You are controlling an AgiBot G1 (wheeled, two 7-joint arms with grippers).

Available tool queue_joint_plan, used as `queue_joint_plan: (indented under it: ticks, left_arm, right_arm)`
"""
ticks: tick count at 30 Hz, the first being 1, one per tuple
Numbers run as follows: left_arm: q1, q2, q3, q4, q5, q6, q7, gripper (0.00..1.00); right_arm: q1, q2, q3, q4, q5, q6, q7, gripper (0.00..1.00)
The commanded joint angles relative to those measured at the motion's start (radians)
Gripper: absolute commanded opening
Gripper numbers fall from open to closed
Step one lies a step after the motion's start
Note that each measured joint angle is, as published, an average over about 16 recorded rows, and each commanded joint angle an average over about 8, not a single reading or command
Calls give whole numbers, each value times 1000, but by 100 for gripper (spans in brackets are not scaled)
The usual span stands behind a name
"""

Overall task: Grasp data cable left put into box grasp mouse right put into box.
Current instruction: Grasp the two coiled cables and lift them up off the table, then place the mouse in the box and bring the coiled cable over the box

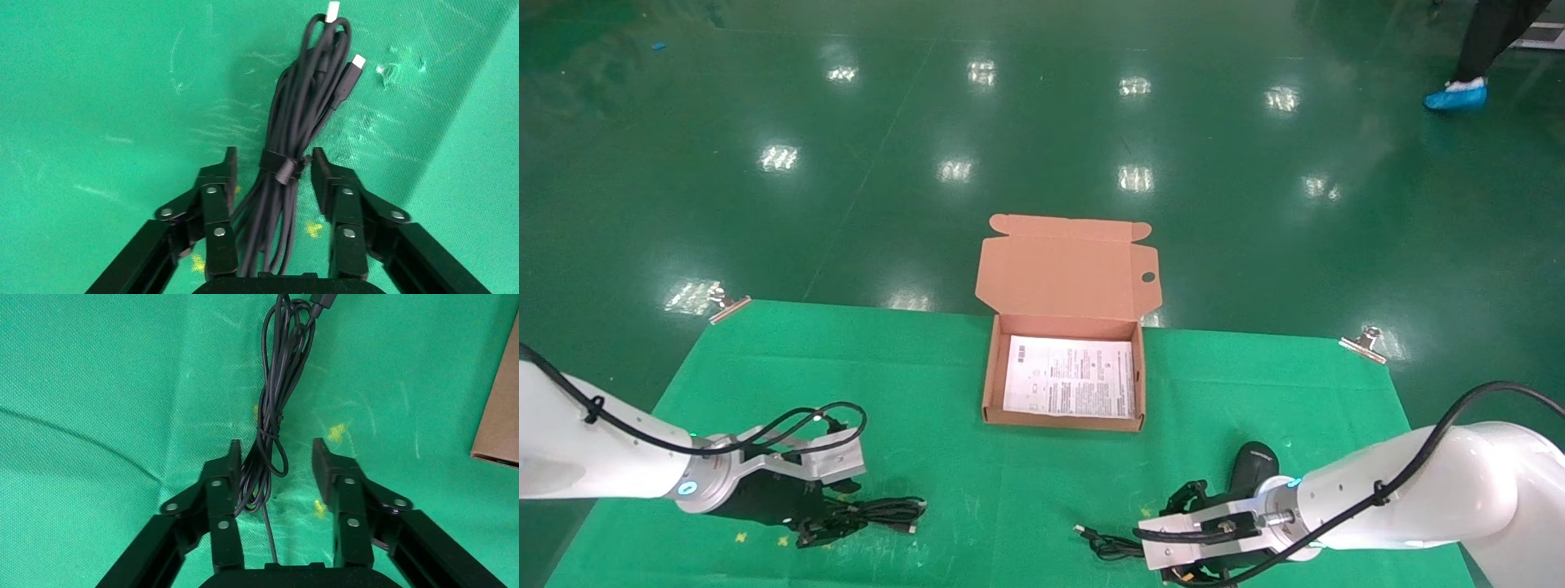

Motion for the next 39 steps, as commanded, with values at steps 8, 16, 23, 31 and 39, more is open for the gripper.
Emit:
queue_joint_plan:
  ticks: [8,16,23,31,39]
  left_arm:
    - [0,0,0,-2,0,1,-1,0]
    - [1,-1,0,-3,0,1,-1,0]
    - [-5,-8,-3,-14,-4,3,6,0]
    - [-39,-53,-12,-121,-5,10,18,0]
    - [-77,-112,-35,-337,3,-15,-35,0]
  right_arm:
    - [0,1,0,1,0,-1,1,0]
    - [0,1,0,2,0,-1,1,0]
    - [5,12,8,11,10,-6,4,0]
    - [46,113,72,107,53,-26,90,0]
    - [151,203,157,219,36,14,208,0]
